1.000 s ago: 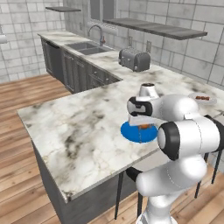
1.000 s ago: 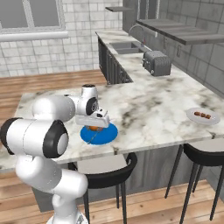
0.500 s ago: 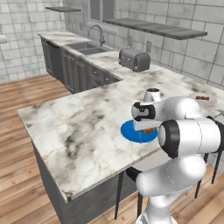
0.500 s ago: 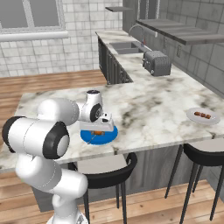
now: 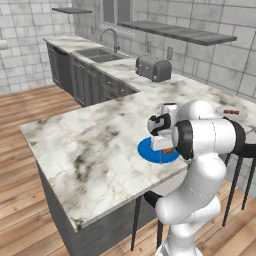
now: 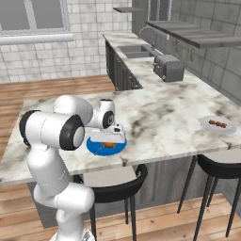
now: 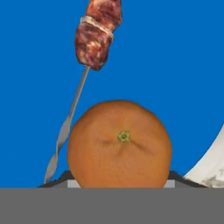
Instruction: Pick up the tangerine and kiwi from the fridge and place one fruit on each plate on the dining counter.
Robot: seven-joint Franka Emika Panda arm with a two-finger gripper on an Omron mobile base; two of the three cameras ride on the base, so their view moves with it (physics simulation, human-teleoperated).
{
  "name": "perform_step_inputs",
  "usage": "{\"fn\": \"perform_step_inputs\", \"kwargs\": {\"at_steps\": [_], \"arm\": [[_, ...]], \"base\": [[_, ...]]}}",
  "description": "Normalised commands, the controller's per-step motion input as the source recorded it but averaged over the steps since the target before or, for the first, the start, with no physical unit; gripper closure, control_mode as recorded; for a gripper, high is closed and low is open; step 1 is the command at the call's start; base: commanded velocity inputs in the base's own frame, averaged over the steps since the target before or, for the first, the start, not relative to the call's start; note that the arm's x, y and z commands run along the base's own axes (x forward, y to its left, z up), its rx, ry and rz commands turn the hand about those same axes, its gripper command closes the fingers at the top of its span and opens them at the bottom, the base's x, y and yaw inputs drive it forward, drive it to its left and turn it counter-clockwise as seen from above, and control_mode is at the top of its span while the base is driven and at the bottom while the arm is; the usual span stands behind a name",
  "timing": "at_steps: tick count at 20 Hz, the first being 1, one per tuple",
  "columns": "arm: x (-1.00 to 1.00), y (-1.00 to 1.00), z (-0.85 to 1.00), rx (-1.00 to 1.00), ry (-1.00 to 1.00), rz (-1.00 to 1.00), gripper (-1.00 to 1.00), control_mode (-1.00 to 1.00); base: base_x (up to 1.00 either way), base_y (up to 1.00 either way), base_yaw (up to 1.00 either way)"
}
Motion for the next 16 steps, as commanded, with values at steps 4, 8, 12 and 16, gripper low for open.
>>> {"fn": "perform_step_inputs", "kwargs": {"at_steps": [4, 8, 12, 16], "arm": [[0.0, 0.0, -0.16, 0.0, 0.07, 0.0, 1.0, -1.0], [0.0, 0.0, 0.0, 0.0, 0.0, 0.0, 1.0, -1.0], [0.0, 0.0, 0.0, 0.0, 0.0, 0.0, -1.0, -1.0], [-0.06, 0.0, 0.0, 0.0, 0.0, 0.0, -1.0, -1.0]], "base": [[0.0, 0.0, 0.0], [0.0, 0.0, 0.0], [0.0, 0.0, 0.0], [0.0, 0.0, 0.0]]}}
